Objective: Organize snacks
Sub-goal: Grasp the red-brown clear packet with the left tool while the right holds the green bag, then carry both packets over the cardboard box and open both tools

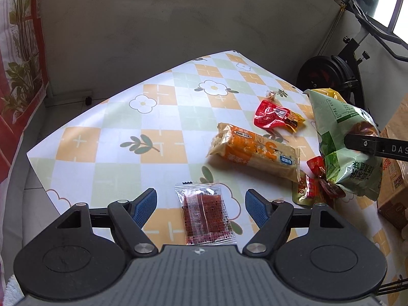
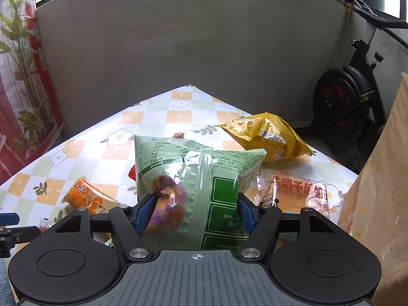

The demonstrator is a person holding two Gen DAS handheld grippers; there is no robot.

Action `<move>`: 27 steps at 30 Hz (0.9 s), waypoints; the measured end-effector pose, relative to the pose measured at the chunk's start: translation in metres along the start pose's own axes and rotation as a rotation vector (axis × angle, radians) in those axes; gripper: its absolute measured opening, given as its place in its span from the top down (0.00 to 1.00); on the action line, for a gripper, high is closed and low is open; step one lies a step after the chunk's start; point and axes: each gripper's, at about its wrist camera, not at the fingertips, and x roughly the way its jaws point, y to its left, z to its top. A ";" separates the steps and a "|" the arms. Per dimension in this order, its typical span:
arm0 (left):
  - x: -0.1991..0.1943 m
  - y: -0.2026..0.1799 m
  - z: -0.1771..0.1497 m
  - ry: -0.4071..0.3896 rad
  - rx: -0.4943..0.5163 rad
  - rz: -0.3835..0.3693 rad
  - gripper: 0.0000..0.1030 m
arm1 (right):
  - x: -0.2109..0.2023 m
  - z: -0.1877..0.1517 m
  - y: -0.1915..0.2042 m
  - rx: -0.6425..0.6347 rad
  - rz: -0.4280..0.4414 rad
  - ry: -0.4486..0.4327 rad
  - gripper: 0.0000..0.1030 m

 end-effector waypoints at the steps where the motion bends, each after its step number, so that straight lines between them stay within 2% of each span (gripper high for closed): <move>1: 0.000 -0.002 -0.003 0.000 0.009 0.001 0.24 | -0.006 -0.004 0.000 -0.003 0.003 -0.003 0.38; 7: 0.008 -0.014 -0.019 0.004 0.028 0.020 0.24 | -0.032 -0.021 -0.001 -0.021 -0.003 -0.015 0.38; 15: 0.023 -0.023 -0.016 -0.002 0.085 0.084 0.25 | -0.062 -0.030 -0.005 -0.037 -0.008 -0.048 0.38; 17: 0.022 -0.023 -0.016 -0.011 0.094 0.101 0.36 | -0.066 -0.030 -0.006 -0.043 -0.005 -0.057 0.38; 18: 0.022 -0.023 -0.016 -0.018 0.106 0.126 0.51 | -0.068 -0.030 -0.006 -0.043 -0.005 -0.060 0.38; 22: 0.018 -0.018 -0.015 -0.019 0.103 0.097 0.58 | -0.073 -0.031 -0.007 -0.033 -0.003 -0.070 0.38; 27: 0.009 -0.018 -0.013 -0.026 0.080 0.064 0.59 | -0.079 -0.029 -0.007 -0.027 0.000 -0.086 0.38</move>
